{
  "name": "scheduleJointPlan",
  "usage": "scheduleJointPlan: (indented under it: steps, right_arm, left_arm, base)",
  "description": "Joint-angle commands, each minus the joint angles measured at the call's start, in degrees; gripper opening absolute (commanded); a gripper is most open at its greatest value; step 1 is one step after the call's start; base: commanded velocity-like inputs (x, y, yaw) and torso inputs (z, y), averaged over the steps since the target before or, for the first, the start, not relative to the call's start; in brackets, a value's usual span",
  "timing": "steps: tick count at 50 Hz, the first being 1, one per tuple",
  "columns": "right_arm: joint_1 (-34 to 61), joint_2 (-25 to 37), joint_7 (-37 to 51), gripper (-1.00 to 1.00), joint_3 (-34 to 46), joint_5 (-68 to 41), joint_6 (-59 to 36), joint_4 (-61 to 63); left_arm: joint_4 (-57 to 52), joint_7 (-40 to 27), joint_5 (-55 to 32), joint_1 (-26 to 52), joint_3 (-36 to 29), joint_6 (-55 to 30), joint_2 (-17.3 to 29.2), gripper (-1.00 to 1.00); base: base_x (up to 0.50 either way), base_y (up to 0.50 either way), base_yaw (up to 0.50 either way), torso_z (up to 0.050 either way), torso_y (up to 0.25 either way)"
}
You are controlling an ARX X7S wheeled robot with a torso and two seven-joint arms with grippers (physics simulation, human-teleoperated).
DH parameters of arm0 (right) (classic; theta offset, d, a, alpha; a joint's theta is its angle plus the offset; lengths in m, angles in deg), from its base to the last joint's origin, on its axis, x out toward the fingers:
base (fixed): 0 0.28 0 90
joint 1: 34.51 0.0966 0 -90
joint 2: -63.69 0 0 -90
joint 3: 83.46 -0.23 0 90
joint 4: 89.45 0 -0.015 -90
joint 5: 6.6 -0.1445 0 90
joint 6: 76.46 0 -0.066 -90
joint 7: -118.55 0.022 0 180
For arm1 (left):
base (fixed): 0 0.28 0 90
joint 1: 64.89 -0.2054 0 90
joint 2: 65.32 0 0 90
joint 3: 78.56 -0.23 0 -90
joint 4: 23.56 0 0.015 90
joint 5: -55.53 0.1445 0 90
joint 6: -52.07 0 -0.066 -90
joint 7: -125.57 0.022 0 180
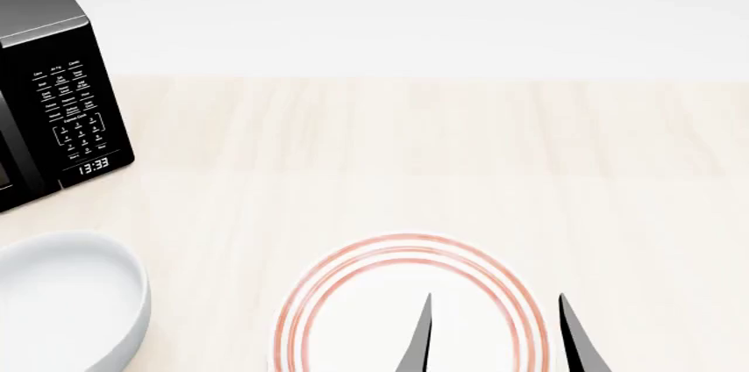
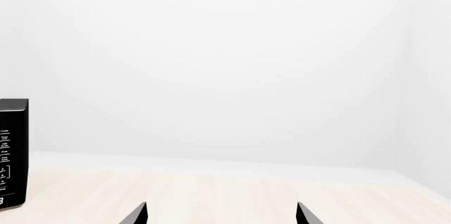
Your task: Pick up the white bowl and put it on the plate.
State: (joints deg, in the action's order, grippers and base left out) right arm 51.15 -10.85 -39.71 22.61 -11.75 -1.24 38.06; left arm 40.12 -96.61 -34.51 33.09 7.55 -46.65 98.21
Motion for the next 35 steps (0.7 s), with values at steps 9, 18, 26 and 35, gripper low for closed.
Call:
scheduleJointPlan:
  steps: [9, 18, 26, 35]
  right_arm:
    - [0.3, 0.6, 0.7, 1.00, 0.4, -0.5, 0.2, -0.7]
    - [0.3, 0.8, 1.0, 1.00, 0.5, -0.7, 0.5, -0.9]
    - [0.3, 1.0, 1.2, 1.00, 0.7, -0.8, 0.5, -0.8]
    - [0.3, 1.2, 1.4, 1.00, 1.0, -1.0, 0.8, -1.4]
  left_arm:
    - [7.3, 1.6, 1.9, 10.1, -10.3, -7.8, -7.0, 1.00]
    - [9.0, 2.3, 2.4, 10.4, -11.3, -8.5, -8.1, 1.00]
    - [9.7, 2.5, 2.9, 10.3, -12.1, -9.0, -8.8, 1.00]
    - [10.6, 2.4, 4.3, 10.0, -12.8, -8.9, -9.8, 1.00]
  base:
    - [0.00, 0.00, 0.00, 0.000, 0.000]
    - [0.00, 0.00, 0.00, 0.000, 0.000]
    - [0.00, 0.00, 0.00, 0.000, 0.000]
    - [0.00, 0.00, 0.00, 0.000, 0.000]
